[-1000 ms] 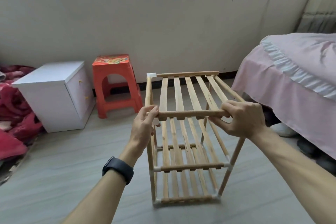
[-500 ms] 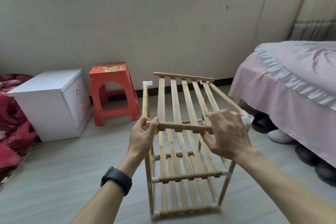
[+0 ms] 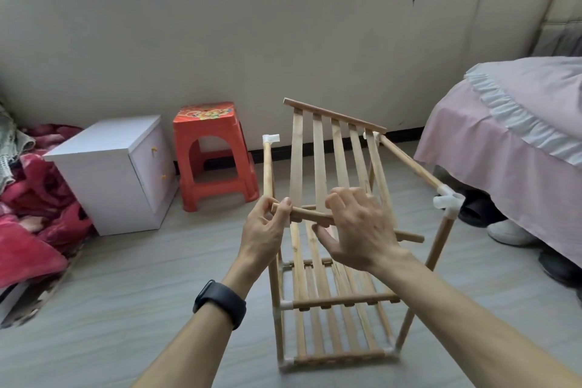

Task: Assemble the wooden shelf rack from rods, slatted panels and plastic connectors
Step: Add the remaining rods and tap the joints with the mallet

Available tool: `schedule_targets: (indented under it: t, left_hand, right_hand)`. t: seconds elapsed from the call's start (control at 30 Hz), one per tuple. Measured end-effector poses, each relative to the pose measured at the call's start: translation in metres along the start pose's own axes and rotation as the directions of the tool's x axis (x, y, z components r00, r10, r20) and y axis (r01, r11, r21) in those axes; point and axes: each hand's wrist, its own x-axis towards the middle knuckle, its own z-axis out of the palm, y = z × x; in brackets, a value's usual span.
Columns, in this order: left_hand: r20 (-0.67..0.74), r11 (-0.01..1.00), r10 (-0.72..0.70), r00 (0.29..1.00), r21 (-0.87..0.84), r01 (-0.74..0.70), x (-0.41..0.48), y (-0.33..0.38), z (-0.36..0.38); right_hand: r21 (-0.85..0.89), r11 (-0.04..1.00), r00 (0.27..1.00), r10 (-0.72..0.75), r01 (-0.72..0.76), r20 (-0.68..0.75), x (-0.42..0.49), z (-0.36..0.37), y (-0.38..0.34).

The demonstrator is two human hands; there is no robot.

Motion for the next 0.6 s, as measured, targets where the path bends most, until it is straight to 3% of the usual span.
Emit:
schedule_targets:
  t: [0.1,0.37,0.53,0.6]
  left_hand:
    - [-0.007,1.000,-0.003,1.000,-0.018,0.003,-0.001,0.000,-0.001]
    - [-0.148,0.999,0.009,0.989,-0.038,-0.015,-0.006,0.003,-0.004]
    - [-0.230,0.999,-0.032,0.973,-0.036,0.025,-0.006,0.001,-0.008]
    - [-0.249,0.997,-0.057,0.967,-0.055,0.044,-0.003,0.001,-0.007]
  right_hand:
    - [0.011,0.997,0.996,-0.073,0.072,0.053,0.011,0.003,-0.013]
    - [0.039,0.972,0.973,-0.229,0.230,-0.030,0.034,-0.006,-0.023]
    - [0.057,0.988,0.989,-0.139,0.142,-0.056,0.044,-0.016,-0.041]
    - [0.129,0.983,0.982,-0.115,0.134,-0.152,0.053,-0.024,-0.050]
